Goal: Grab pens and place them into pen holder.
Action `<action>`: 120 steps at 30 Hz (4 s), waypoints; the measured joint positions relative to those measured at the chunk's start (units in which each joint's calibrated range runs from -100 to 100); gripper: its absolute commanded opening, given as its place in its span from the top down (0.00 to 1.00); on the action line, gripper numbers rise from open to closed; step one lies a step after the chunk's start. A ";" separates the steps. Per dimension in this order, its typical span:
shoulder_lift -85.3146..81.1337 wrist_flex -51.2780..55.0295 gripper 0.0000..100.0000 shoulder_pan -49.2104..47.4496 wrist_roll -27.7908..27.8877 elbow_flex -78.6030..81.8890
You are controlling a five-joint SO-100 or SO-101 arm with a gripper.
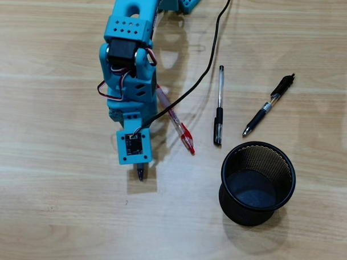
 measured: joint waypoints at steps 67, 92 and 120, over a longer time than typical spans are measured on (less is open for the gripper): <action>-34.18 -78.11 0.97 -30.13 -6.65 38.17; -8.82 -89.27 0.97 -27.88 -12.68 30.09; -22.99 -67.13 0.98 -25.35 -7.58 18.38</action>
